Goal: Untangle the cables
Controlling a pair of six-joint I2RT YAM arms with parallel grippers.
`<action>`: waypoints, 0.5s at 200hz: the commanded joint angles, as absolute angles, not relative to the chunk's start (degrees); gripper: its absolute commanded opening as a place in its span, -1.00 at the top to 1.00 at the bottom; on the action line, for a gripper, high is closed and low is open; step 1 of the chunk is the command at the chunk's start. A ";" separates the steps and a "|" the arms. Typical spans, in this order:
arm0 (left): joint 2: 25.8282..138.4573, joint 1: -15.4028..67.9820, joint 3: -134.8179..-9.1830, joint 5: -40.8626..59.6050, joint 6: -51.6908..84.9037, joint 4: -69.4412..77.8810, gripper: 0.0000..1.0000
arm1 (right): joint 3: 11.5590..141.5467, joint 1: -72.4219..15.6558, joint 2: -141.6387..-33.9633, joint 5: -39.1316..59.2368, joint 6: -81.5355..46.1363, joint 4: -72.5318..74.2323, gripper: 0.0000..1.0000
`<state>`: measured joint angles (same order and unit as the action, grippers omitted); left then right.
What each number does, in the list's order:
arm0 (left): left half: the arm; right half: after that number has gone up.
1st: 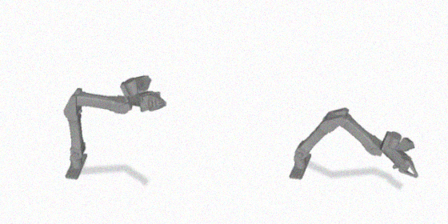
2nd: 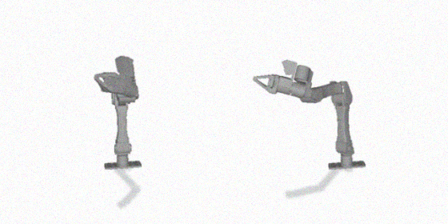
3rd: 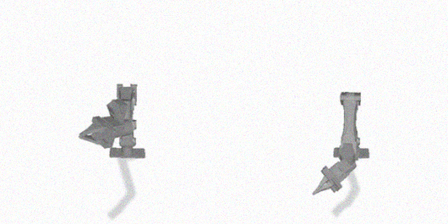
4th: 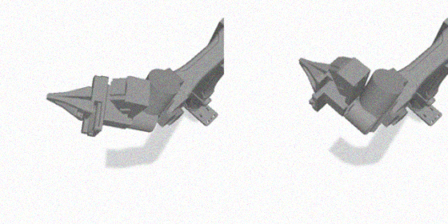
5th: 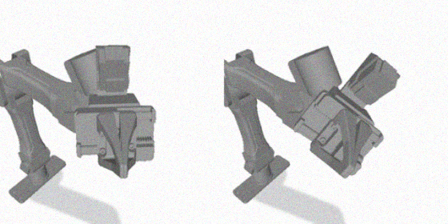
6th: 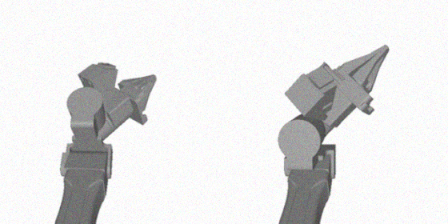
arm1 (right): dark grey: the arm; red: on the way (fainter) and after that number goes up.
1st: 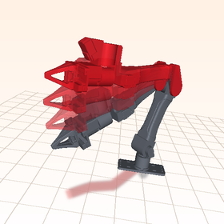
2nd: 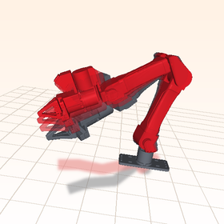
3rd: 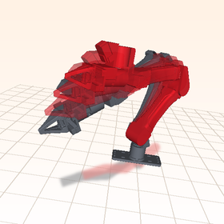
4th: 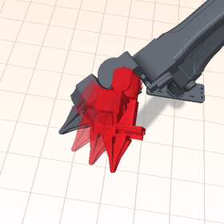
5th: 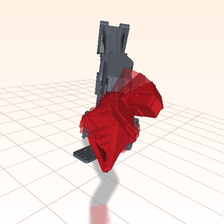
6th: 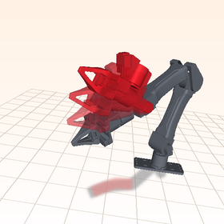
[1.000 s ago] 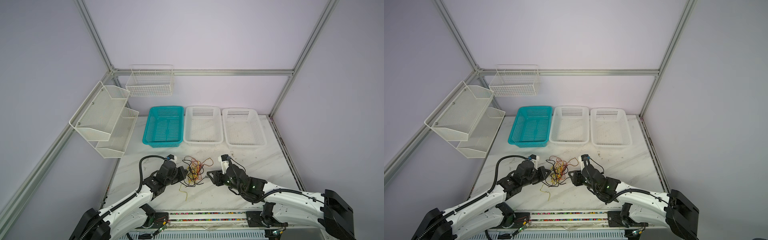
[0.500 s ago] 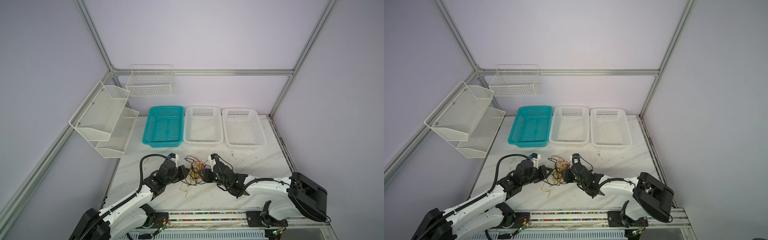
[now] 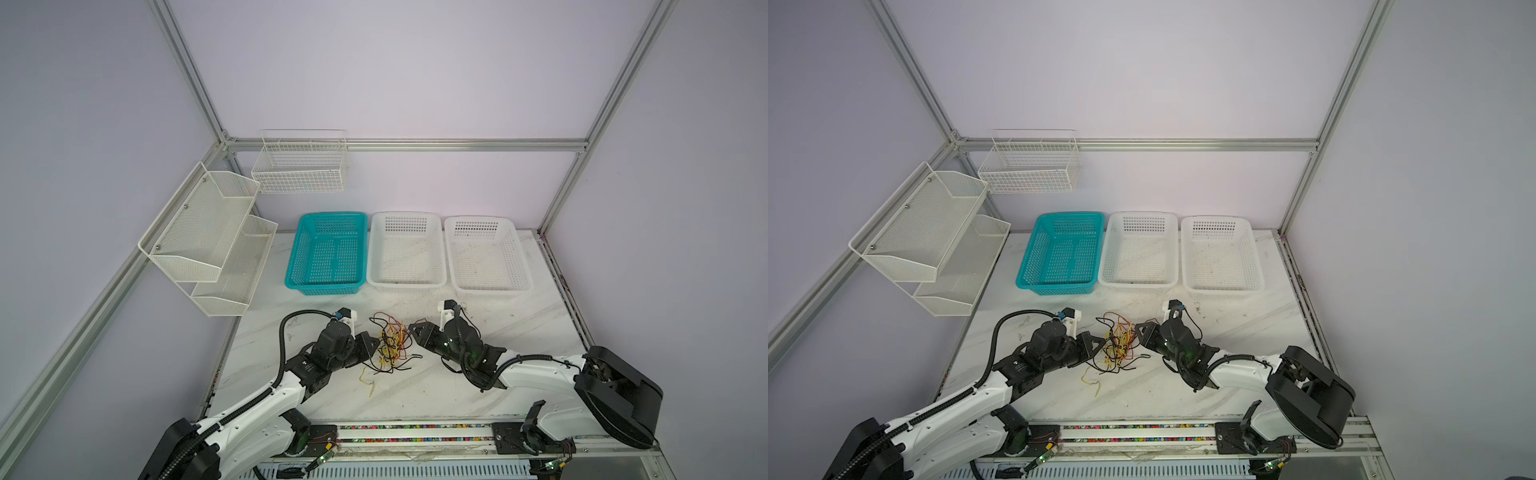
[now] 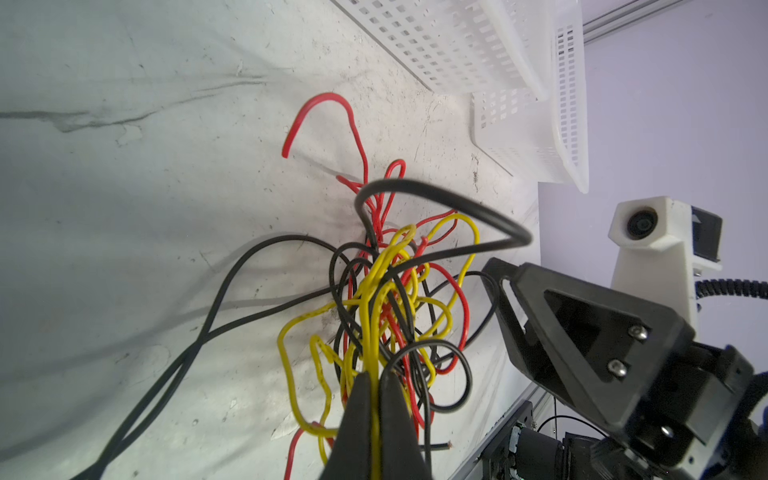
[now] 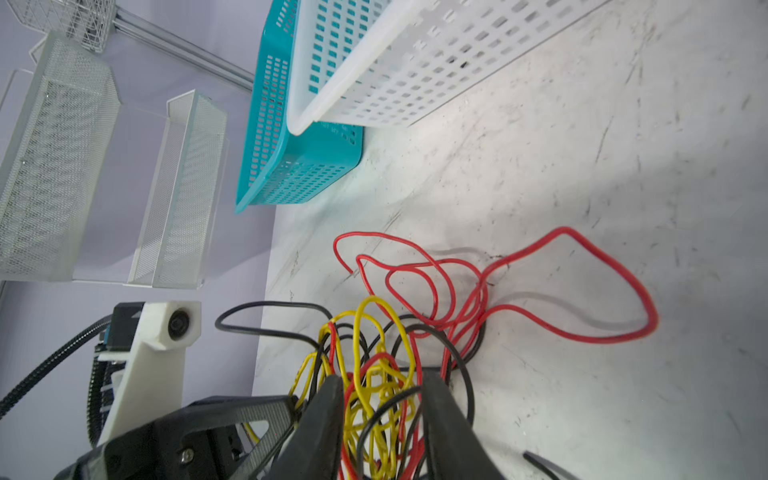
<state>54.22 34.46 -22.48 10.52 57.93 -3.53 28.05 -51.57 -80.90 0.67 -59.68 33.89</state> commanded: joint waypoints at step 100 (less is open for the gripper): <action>53.02 34.28 -20.06 11.46 58.36 0.19 1.00 | 28.54 -51.53 -89.71 5.94 -64.94 45.48 0.85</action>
